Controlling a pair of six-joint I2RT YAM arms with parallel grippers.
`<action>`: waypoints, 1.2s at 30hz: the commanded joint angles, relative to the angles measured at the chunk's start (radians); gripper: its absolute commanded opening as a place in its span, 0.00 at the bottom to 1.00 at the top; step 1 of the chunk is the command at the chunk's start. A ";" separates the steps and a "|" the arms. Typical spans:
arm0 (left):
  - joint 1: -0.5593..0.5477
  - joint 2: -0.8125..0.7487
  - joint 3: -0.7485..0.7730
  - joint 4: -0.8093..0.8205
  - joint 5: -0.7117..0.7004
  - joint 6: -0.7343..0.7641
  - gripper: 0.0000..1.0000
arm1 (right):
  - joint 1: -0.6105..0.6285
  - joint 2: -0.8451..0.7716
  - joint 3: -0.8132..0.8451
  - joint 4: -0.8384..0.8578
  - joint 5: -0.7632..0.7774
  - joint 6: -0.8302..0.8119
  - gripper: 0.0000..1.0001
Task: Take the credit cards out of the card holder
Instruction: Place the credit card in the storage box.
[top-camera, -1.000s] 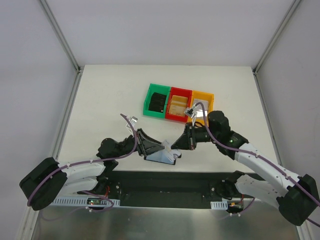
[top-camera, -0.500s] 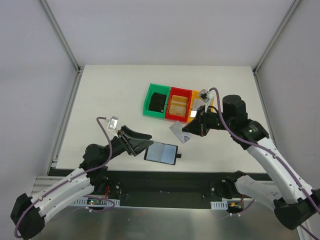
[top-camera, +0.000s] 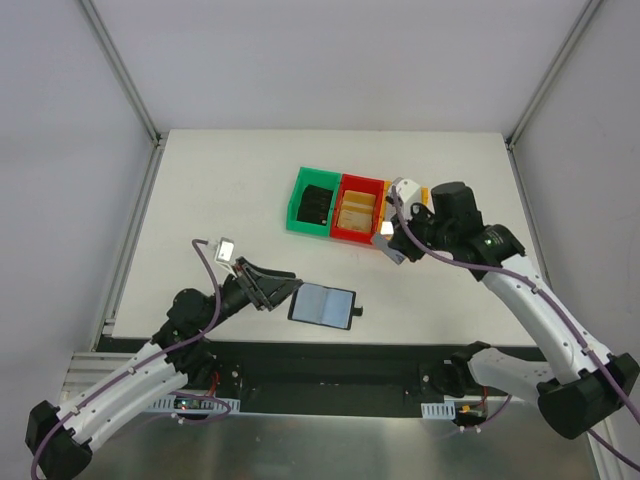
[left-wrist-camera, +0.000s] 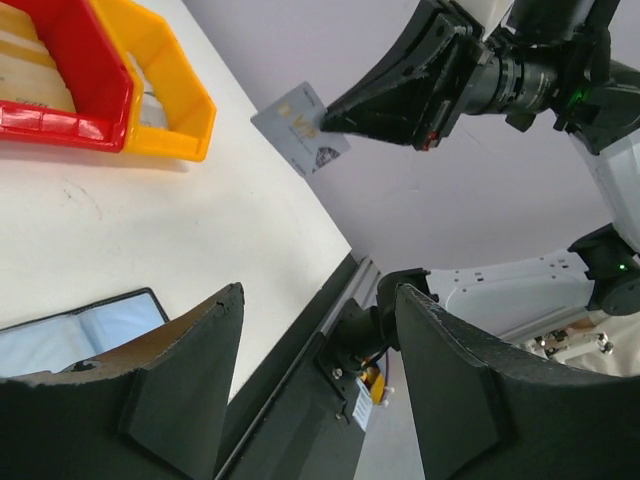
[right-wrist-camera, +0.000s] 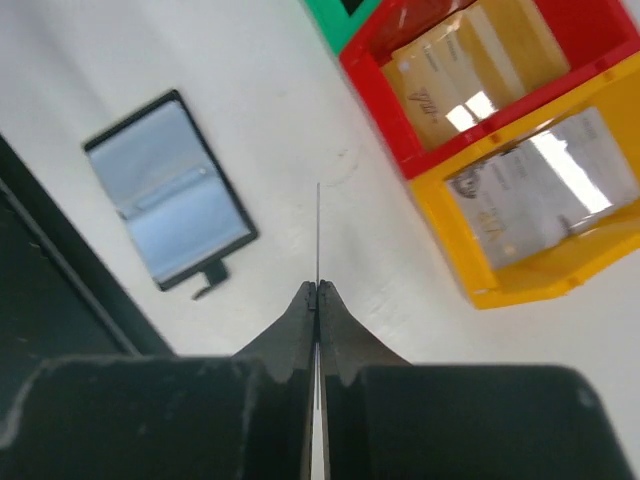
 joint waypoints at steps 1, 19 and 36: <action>0.004 0.023 -0.008 0.023 -0.006 0.006 0.61 | -0.075 0.063 0.078 -0.017 -0.002 -0.357 0.00; 0.005 0.140 -0.020 0.045 0.066 -0.003 0.58 | -0.261 0.366 0.123 -0.005 -0.216 -0.862 0.00; 0.005 0.068 -0.069 -0.015 0.031 -0.017 0.57 | -0.290 0.513 0.057 0.233 -0.136 -0.851 0.00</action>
